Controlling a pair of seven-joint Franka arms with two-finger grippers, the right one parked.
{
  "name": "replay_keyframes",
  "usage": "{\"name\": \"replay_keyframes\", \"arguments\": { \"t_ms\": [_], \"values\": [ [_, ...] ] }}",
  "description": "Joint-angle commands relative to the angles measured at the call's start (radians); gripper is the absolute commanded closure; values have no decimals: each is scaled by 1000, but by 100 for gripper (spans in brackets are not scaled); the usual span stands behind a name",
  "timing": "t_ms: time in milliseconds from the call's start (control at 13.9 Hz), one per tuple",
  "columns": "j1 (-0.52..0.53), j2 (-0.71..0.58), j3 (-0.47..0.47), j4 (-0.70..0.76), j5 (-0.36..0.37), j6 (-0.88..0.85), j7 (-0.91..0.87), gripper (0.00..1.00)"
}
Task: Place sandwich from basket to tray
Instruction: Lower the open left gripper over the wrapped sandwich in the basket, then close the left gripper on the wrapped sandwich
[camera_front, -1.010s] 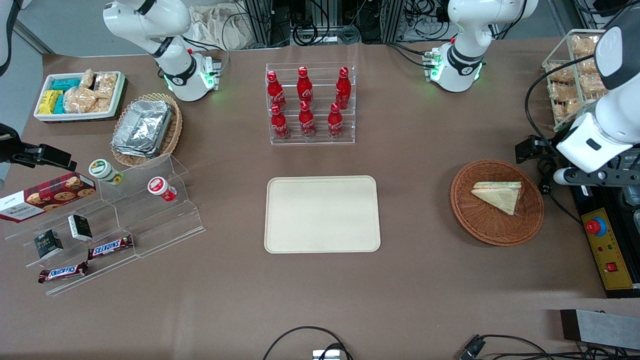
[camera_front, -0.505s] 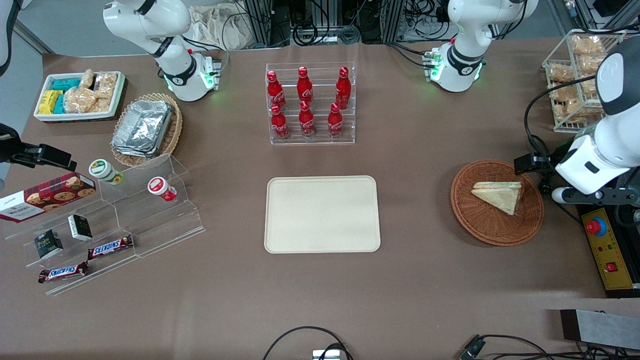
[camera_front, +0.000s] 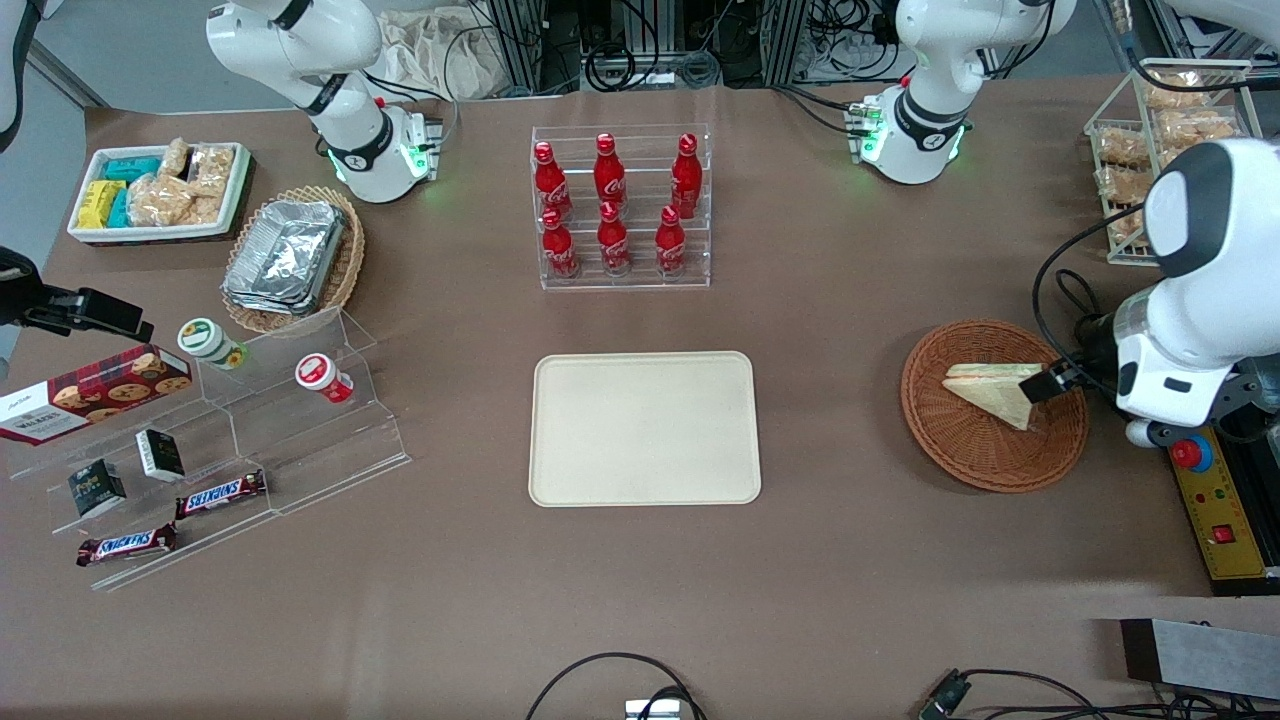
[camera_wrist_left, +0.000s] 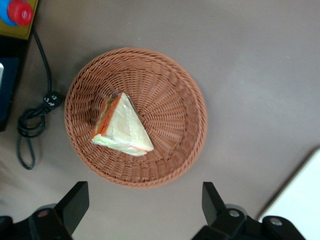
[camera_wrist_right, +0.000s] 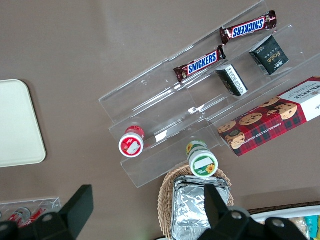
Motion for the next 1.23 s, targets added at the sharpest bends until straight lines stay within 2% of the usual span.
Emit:
{"name": "replay_keyframes", "arguments": {
  "t_ms": [0,433,649,1155],
  "values": [
    [9,-59,52,-170,9,134,-45,0],
    [9,-1,84,-374,15,423,-149,0],
    [21,44,86,-380,15,445,-177,0],
    [41,56,92,-359,16,433,-191,0]
  ]
}}
